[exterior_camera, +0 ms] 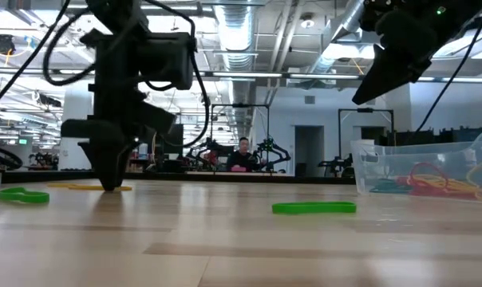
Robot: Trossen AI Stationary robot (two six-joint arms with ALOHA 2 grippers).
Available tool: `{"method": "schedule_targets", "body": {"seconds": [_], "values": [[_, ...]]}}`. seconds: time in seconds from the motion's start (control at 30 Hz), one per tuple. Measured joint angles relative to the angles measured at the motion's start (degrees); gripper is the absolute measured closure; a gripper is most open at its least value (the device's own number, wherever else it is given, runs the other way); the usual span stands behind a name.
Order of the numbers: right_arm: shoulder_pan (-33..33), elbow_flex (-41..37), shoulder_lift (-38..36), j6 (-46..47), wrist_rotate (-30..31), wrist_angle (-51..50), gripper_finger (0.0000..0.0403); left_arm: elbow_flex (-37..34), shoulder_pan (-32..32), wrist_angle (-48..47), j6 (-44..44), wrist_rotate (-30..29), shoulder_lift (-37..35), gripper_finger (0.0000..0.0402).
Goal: Pick and place items into bin
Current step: Put the yellow rubber band into the transparent bin
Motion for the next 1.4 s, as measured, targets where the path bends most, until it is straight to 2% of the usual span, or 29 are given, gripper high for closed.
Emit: {"method": "schedule_targets", "body": {"seconds": [0.23,0.37,0.5,0.57,0.77,0.97,1.1,1.23,1.3,1.4], "values": [[0.0,0.0,0.0,0.0,0.0,0.0,0.0331,-0.5,6.7,0.4,2.6,7.9,-0.1,0.0272],[0.0,0.0,0.0,0.0,0.0,0.0,0.0331,-0.6,8.1,1.1,2.2,11.4,-0.1,0.0272],[0.0,0.0,0.0,0.0,0.0,0.0,0.0331,-0.6,7.9,1.2,1.7,10.4,-0.1,0.0275],[0.0,0.0,0.0,0.0,0.0,0.0,0.0331,-0.6,7.7,1.3,2.0,10.2,-0.1,0.029],[0.0,0.0,0.0,0.0,-0.1,0.0,0.0331,-0.6,6.3,1.5,1.8,5.8,-0.1,0.0389],[-0.2,0.0,0.0,-1.3,0.0,0.1,0.0331,0.3,4.9,1.0,-3.1,4.4,0.2,0.04],[-1.5,0.0,0.1,-7.9,0.0,3.7,0.0331,5.0,2.0,-2.2,-5.3,0.7,1.3,0.0401],[-3.6,0.0,2.0,-15.5,-0.5,11.3,0.0331,11.1,-1.2,3.4,-4.4,1.0,1.0,0.0401],[-4.8,0.0,3.5,-19.3,-2.6,15.4,0.0331,13.2,-2.7,2.5,-4.1,1.0,1.3,0.0401],[-6.4,0.0,6.4,-24.3,-9.5,20.2,0.0331,16.8,-4.5,2.8,-2.7,0.9,1.2,0.0401]]}}
